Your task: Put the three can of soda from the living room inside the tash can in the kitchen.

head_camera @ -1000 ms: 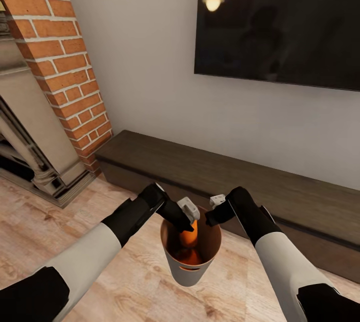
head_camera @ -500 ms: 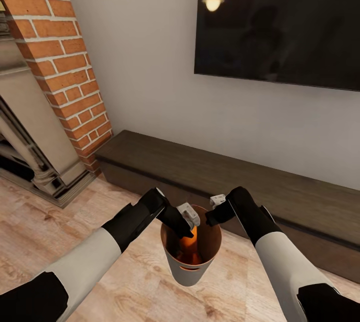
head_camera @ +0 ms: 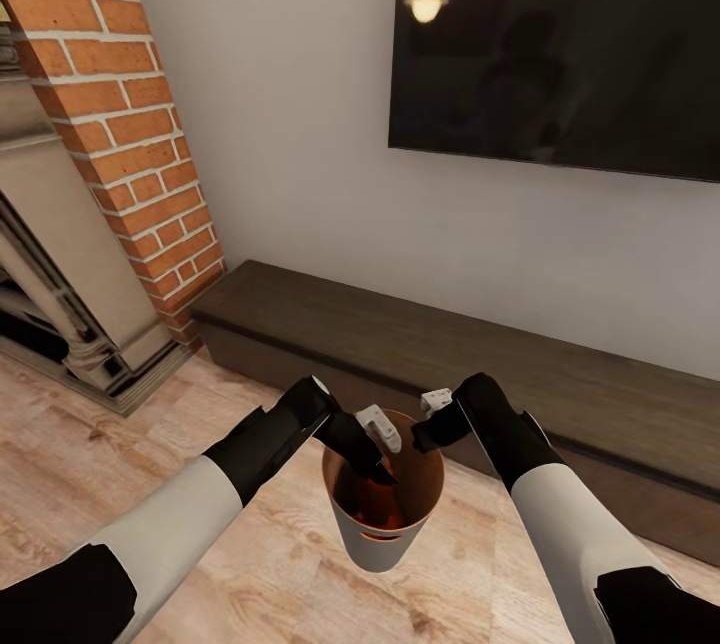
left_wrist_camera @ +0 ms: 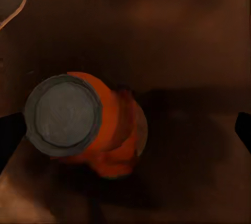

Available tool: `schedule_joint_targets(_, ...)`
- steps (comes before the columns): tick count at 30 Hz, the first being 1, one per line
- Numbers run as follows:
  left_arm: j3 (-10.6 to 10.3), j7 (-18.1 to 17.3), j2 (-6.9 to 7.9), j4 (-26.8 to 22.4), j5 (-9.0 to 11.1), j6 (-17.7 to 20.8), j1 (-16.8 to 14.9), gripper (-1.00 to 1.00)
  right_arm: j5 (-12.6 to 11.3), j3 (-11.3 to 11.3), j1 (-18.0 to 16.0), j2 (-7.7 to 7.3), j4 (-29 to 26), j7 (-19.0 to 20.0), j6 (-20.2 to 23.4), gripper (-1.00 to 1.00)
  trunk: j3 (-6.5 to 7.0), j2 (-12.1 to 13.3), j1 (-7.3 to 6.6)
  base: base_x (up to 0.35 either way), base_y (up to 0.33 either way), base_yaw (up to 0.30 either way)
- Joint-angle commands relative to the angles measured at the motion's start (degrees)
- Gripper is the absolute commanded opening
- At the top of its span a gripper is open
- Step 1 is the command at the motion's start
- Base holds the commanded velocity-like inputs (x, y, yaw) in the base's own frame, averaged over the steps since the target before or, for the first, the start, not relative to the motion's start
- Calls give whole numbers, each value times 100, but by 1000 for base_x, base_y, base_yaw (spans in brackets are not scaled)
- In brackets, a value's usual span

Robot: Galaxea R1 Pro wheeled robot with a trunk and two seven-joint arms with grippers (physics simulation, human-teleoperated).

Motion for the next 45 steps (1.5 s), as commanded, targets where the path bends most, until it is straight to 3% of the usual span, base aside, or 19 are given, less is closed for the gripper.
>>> schedule_joint_targets(1, 2, 0, 5, -4, 5, -15, 1, 100, -162, -5, -1, -3, -1, 35, 60, -100, 1, 0, 0, 0, 0, 0)
schedule_joint_targets(5, 19, -27, 42, -165, 25, -33, 2, 100, -162, -6, -1, -4, -1, 35, 60, -100, 1, 0, 0, 0, 0, 0)
schedule_joint_targets(8, 53, -67, 144, -906, 59, 28, 41, 100, -162, -6, -1, -24, 3, 35, 60, -100, 1, 0, 0, 0, 0, 0)
schedule_joint_targets(11, 123, -92, 581, -1779, 90, 182, 276, 100, -162, -6, 2, -42, 5, 35, 60, -100, 1, 0, 0, 0, 0, 0)
schedule_joint_targets(12, 447, -104, 1003, -2431, 115, 247, 516, 100, -162, -3, 5, -48, 7, 35, 60, -100, 1, 0, 0, 0, 0, 0)
schedule_joint_targets(14, 850, -125, 1251, -2796, 138, 269, 710, 100, -162, -5, 6, -54, 7, 35, 60, -100, 1, 0, 0, 0, 0, 0)
schedule_joint_targets(17, 2145, -227, 1635, -3511, 163, 292, 1417, 100, -166, -6, 13, -70, 7, 35, 60, -100, 1, 0, 0, 0, 0, 0)
schedule_joint_targets(21, 2985, -238, 1755, -3787, 142, 283, 2026, 100, -169, -14, 23, -109, 8, 37, 60, -100, 1, 0, 0, 0, 0, 0)
schedule_joint_targets(22, 3385, -254, 1777, -3892, 148, 248, 2229, 100, -172, -21, 30, -129, 8, 39, 60, -100, 1, 0, 0, 0, 0, 0)
schedule_joint_targets(24, 3895, -281, 1786, -3963, 169, 147, 2428, 100, -178, -30, 39, -150, 5, 44, 60, -100, 1, 0, 0, 0, 0, 0)
schedule_joint_targets(26, 5292, -353, 1728, -3983, 195, -468, 2958, 100, -183, -46, 62, -180, -3, 47, 60, -100, 1, 0, 0, 0, 0, 0)
schedule_joint_targets(27, 5645, -361, 1695, -3951, 207, -729, 3119, 100, -182, -51, 67, -186, -4, 38, 60, -100, 1, 0, 0, 0, 0, 0)
schedule_joint_targets(28, 6246, -369, 1583, -3848, 228, -1348, 3455, 100, -182, -57, 80, -219, -6, 26, 60, -100, 1, 0, 0, 0, 0, 0)
schedule_joint_targets(29, 6476, -367, 1511, -3786, 233, -1682, 3608, 100, -181, -59, 90, -248, -7, 22, 60, -100, 1, 0, 0, 0, 0, 0)
schedule_joint_targets(30, 6933, -362, 1279, -3612, 227, -2602, 3958, 100, -191, -64, 131, -350, -8, 17, 60, -100, 1, 0, 0, 0, 5, 0)
schedule_joint_targets(33, 7217, -356, 1016, -3326, 211, -3464, 4222, 100, -203, -78, 209, -428, -15, 15, 60, -100, 1, 0, 0, 0, 62, 0)
schedule_joint_targets(34, 7317, -346, 908, -3047, 225, -3898, 4350, 100, -209, -261, 300, -450, -28, 16, 52, -100, 1, 0, 0, -31, 177, 0)
schedule_joint_targets(40, 7412, -175, 809, -2722, 205, -4327, 4463, 100, -192, -870, 474, -437, -26, 12, -387, -100, 1, 0, 0, -46, 226, 0)
schedule_joint_targets(45, 7408, 203, 788, -2538, 174, -4418, 4482, 100, -164, -940, 508, -364, -56, -52, -483, -100, 1, 0, 0, -11, 266, 0)
